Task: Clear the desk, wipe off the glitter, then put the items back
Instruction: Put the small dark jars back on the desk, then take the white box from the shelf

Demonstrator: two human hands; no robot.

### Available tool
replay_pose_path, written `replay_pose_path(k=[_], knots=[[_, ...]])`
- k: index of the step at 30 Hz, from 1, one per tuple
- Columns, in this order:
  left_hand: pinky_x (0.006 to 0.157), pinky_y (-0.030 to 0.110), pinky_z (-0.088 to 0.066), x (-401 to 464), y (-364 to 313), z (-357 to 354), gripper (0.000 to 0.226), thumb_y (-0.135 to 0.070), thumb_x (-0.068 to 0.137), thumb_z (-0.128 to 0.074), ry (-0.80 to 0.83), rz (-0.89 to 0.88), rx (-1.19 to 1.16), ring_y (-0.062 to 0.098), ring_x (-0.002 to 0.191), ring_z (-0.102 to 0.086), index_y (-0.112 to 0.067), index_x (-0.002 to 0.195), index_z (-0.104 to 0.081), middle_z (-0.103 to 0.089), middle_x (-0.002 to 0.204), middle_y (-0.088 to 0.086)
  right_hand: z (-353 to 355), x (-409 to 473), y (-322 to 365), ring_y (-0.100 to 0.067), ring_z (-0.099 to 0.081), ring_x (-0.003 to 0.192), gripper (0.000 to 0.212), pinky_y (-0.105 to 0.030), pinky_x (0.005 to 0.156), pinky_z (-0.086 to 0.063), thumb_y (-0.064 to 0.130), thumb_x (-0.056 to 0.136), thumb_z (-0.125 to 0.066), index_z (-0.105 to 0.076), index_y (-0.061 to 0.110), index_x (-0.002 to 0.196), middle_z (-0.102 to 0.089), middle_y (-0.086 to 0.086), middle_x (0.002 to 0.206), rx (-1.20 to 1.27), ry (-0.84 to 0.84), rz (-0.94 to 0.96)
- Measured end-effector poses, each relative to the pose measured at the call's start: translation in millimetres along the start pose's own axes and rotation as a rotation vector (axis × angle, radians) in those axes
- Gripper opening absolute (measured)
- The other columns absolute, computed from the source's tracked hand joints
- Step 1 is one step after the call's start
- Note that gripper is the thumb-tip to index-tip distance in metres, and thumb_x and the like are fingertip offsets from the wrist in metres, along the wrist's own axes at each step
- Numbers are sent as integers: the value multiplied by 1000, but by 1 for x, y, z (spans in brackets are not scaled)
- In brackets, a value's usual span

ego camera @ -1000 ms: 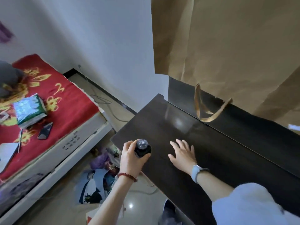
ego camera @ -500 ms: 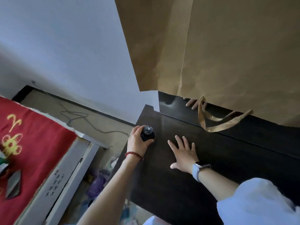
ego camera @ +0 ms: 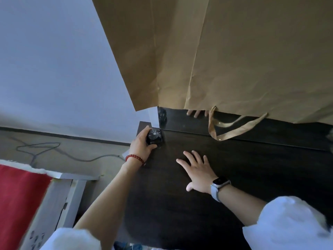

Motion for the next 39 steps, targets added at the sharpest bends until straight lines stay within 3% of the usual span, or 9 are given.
replay_pose_path(k=[6, 10, 12, 16, 20, 23, 31, 35, 39], knots=[[106, 22, -20, -19, -4, -3, 67, 1, 80, -59, -119, -2, -48, 23, 137, -26, -10, 139, -29, -25, 149, 11, -2, -1, -1, -31, 14, 140, 97, -59, 112, -2, 32, 75, -71, -3, 29, 144, 12, -5, 155, -4, -14, 3], [108, 38, -32, -60, -5, -18, 51, -1, 80, -58, -300, 23, -92, 32, 129, -37, -3, 129, -43, -39, 137, 19, -4, -13, -3, -26, 19, 140, 90, -56, 113, 4, 36, 82, -62, 4, 32, 144, 18, -4, 154, 38, -77, 41], [104, 42, -35, -80, -10, -39, 46, -2, 80, -58, -262, 41, -57, 34, 124, -41, -2, 125, -47, -45, 133, 19, -4, -30, -8, -22, 17, 141, 78, -52, 115, 5, 36, 87, -53, -1, 30, 144, 14, -2, 155, 134, -187, 38], [106, 42, -31, -107, -46, -102, 46, -17, 85, -54, 3, -21, 151, 26, 131, -34, -14, 130, -44, -41, 140, 7, -18, -86, -41, -15, 1, 143, 55, -40, 115, 0, 33, 93, -40, -22, 22, 143, -13, 1, 155, 411, -432, -108], [110, 37, -21, -120, -120, -165, 45, -27, 90, -44, 182, -180, 291, 19, 136, -23, -20, 135, -36, -32, 145, -1, -45, -159, -108, -2, -6, 134, 63, -43, 117, -12, 46, 83, -19, -40, 18, 135, -34, 1, 147, 573, -590, -324], [109, 37, -23, -140, -197, -219, 45, -27, 91, -42, 261, -339, 318, 19, 135, -25, -20, 135, -37, -34, 144, -1, -66, -228, -171, -5, -9, 138, 45, -38, 117, -12, 33, 94, -35, -38, 20, 136, -32, 4, 147, 586, -646, -504], [107, 35, -26, -291, -421, -413, 45, -26, 90, -43, 411, -806, 302, 18, 130, -32, -20, 134, -37, -38, 141, -1, -147, -470, -337, -21, -29, 135, 39, -27, 110, -21, 18, 92, -48, -46, 13, 131, -43, -7, 140, 724, -957, -837], [107, 37, -29, -356, -499, -485, 45, -26, 90, -44, 478, -878, 283, 20, 130, -32, -19, 135, -37, -37, 142, 1, -174, -567, -402, -22, -36, 130, 37, -30, 110, -26, 14, 92, -49, -48, 9, 128, -47, -11, 135, 731, -1047, -923], [106, 40, -30, -369, -560, -517, 45, -26, 90, -46, 415, -902, 283, 22, 130, -31, -18, 133, -39, -37, 141, 3, -180, -620, -455, -23, -41, 122, 36, -32, 106, -33, 13, 92, -47, -48, 9, 127, -49, -12, 129, 748, -1096, -943]])
Point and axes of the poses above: each hand's wrist, its own x-axis towards the middle knuckle, its own z-axis out of the back of the hand, y = z × x, the point moved 7 cm from there along x, towards the middle knuckle
